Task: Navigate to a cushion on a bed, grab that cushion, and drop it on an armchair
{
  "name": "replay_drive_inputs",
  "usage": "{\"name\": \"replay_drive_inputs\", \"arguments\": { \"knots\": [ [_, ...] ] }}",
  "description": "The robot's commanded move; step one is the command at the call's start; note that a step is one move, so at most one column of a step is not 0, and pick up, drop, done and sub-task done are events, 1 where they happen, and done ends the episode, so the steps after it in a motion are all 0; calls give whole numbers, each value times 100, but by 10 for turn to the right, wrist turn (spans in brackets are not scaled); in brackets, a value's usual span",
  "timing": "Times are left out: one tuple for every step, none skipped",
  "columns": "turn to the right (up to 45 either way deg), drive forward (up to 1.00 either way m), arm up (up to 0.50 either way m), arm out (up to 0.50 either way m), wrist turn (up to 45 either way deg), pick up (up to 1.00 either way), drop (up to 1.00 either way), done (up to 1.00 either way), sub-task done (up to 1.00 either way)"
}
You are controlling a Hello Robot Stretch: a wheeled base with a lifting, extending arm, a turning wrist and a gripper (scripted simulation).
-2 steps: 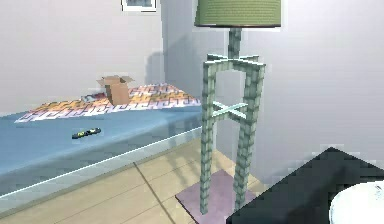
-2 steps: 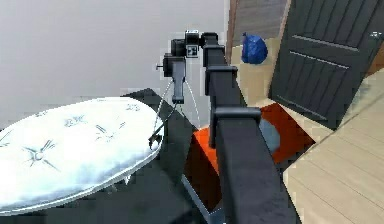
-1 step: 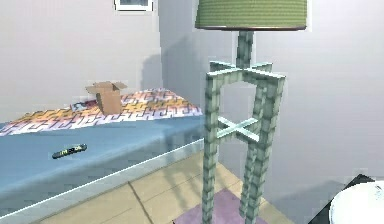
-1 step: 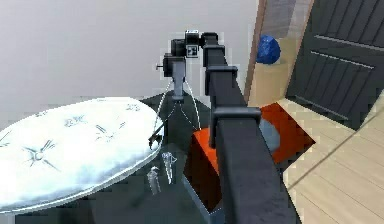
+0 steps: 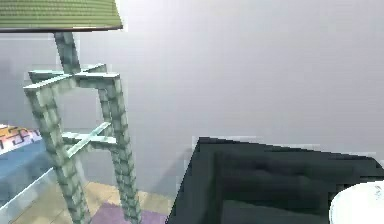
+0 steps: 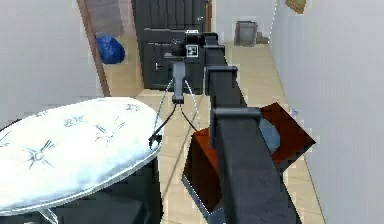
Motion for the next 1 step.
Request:
{"name": "replay_drive_inputs", "arguments": {
  "knots": [
    [-360, 0, 0, 0, 0, 0, 0, 0, 0]
  ]
}}
